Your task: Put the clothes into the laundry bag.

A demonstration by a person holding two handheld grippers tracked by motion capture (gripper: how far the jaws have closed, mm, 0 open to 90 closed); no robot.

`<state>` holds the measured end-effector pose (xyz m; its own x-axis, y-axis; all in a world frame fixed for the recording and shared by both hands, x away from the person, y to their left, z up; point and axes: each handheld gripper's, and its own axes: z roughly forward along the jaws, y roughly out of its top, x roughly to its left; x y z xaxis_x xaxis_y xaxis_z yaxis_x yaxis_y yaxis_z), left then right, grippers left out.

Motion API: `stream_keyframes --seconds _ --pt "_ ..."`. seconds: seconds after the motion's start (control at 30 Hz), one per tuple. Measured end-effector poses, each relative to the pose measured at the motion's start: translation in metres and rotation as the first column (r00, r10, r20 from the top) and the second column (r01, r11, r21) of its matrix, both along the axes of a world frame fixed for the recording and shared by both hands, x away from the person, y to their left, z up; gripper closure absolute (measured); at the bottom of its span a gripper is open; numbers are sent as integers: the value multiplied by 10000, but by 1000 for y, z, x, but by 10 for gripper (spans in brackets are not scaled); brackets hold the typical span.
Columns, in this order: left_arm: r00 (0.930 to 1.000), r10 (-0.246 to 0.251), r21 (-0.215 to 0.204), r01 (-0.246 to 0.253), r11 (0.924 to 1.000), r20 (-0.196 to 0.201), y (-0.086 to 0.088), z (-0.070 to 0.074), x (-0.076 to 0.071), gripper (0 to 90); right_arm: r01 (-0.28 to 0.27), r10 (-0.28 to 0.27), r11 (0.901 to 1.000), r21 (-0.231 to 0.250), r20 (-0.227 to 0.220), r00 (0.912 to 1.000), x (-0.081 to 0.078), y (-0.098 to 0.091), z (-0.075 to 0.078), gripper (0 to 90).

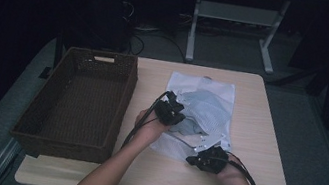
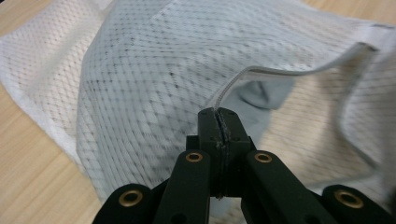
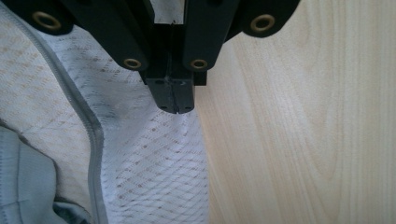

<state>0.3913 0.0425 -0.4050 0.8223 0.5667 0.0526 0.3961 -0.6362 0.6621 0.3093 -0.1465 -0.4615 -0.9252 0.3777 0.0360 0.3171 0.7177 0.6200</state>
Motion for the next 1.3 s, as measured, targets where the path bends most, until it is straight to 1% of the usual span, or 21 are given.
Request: stream_keyframes --seconds 0.07,0.1,0.17,0.27,0.33,0.4,0.5,0.53,0.6,0.67,0.7,0.73,0.77,0.8,0.83,0.87,1.03,1.07,1.13,1.23,1.3 --pt "9998 -142 -199 140 9997 -116 3 2 -8 895 43 -43 10000 -21 10 10000 1 -1 0 900" --pt "9993 -285 -193 280 9994 -235 5 3 -11 896 70 -70 10000 -32 18 10000 1 -1 0 900" --pt "9982 -484 -160 479 9987 -346 6 2 -20 896 177 -177 9998 -60 28 9998 1 -2 0 900" --pt "9952 -782 46 786 9969 -594 8 -6 -32 895 265 -264 9996 -117 78 9996 3 -5 1 900" --pt "9931 -872 62 880 9961 -787 9 -15 -36 895 328 -327 9994 -133 89 9994 4 -8 1 900" --pt "9919 -874 40 881 9961 -920 9 -24 -38 893 359 -358 9993 -107 84 9993 4 -9 0 900" --pt "9892 -921 64 935 9956 -1143 6 -35 -36 882 362 -361 9993 -103 74 9993 5 -9 0 900" --pt "9890 -883 52 895 9960 -1189 6 -36 -36 873 386 -385 9992 -108 70 9992 5 -9 0 900" --pt "9879 -940 -141 930 9956 -1233 7 -36 -35 807 444 -443 9990 -32 45 9990 5 -9 1 900" --pt "9880 -954 -211 935 9954 -1217 8 -34 -35 789 486 -486 9988 58 35 9988 5 -10 1 893" --pt "9878 -1004 -217 985 9949 -1192 10 -32 -36 789 511 -511 9985 180 10 9987 5 -11 2 880" --pt "9875 -1025 -435 979 9942 -1196 14 -28 -38 780 590 -586 9973 433 -120 9982 5 -13 5 814" --pt "9875 -1025 -435 979 9942 -1196 14 -28 -38 771 590 -586 9973 433 -120 9982 5 -13 5 814" --pt "9876 -1051 -580 989 9934 -1164 18 -24 -41 757 623 -609 9966 536 -282 9977 5 -15 7 772" --pt "9886 -976 -717 898 9934 -1143 20 -23 -42 751 676 -663 9960 585 -247 9975 5 -16 8 745" --pt "9889 -964 -766 880 9932 -1132 22 -22 -44 739 739 -722 9954 609 -283 9970 4 -17 10 735" --pt "9889 -907 -1181 768 9900 -1178 30 -19 -52 666 1040 -1022 9906 893 -242 9945 5 -23 15 619" --pt "9889 -928 -1251 781 9891 -1162 31 -18 -54 648 1109 -1089 9891 969 -259 9937 5 -24 16 579" --pt "9893 -872 -1369 709 9880 -1172 34 -17 -57 610 1210 -1195 9876 1002 -212 9926 5 -27 17 526" --pt "9897 -840 -1440 670 9873 -1160 37 -17 -60 555 1368 -1356 9852 1028 -191 9906 5 -31 18 457" --pt "9901 -803 -1495 626 9868 -1149 39 -18 -62 527 1508 -1506 9826 1088 -98 9885 5 -34 20 411"
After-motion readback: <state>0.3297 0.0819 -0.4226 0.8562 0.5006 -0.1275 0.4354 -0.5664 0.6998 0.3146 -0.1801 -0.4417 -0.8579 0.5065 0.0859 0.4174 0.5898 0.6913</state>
